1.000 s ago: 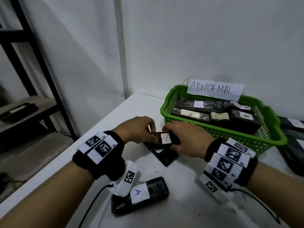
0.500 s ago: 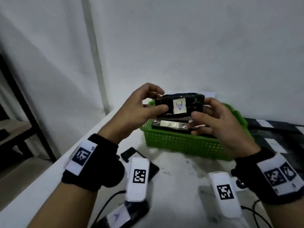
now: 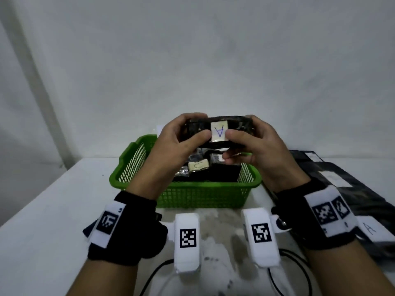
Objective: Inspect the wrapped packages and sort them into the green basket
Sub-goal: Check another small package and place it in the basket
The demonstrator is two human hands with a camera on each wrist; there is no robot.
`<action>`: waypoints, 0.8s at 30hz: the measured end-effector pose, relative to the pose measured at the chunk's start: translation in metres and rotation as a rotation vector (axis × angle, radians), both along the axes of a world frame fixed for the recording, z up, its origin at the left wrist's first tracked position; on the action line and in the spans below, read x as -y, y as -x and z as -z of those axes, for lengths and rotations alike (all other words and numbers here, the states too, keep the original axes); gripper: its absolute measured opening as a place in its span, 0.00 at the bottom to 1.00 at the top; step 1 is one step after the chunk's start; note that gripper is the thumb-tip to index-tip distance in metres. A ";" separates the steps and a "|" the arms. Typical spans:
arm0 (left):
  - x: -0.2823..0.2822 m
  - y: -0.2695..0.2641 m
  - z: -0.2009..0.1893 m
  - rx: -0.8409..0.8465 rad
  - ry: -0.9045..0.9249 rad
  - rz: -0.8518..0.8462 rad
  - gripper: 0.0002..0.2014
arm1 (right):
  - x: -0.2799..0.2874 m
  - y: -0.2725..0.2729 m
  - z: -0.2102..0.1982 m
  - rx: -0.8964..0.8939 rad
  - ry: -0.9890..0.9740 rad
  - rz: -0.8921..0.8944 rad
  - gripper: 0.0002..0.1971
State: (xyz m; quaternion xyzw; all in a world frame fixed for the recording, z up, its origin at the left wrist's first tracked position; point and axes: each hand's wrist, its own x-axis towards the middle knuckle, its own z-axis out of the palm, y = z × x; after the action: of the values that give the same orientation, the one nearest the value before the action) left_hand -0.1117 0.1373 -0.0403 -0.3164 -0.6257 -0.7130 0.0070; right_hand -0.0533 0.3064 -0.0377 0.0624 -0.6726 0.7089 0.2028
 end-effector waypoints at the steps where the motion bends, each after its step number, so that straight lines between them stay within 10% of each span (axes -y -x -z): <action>1: 0.000 -0.002 -0.001 -0.021 0.002 -0.004 0.14 | 0.001 0.000 0.000 -0.004 -0.003 0.005 0.10; 15: -0.003 -0.006 -0.001 -0.089 0.073 -0.083 0.11 | 0.006 0.003 0.006 -0.088 -0.110 0.149 0.10; 24: -0.002 -0.006 -0.002 -0.129 0.019 -0.031 0.05 | -0.002 0.005 0.004 -0.023 0.093 -0.056 0.05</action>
State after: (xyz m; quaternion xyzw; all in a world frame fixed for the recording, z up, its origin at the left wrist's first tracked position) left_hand -0.1058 0.1395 -0.0386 -0.3523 -0.6353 -0.6850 0.0554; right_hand -0.0581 0.3085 -0.0416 0.0799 -0.6346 0.7441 0.1931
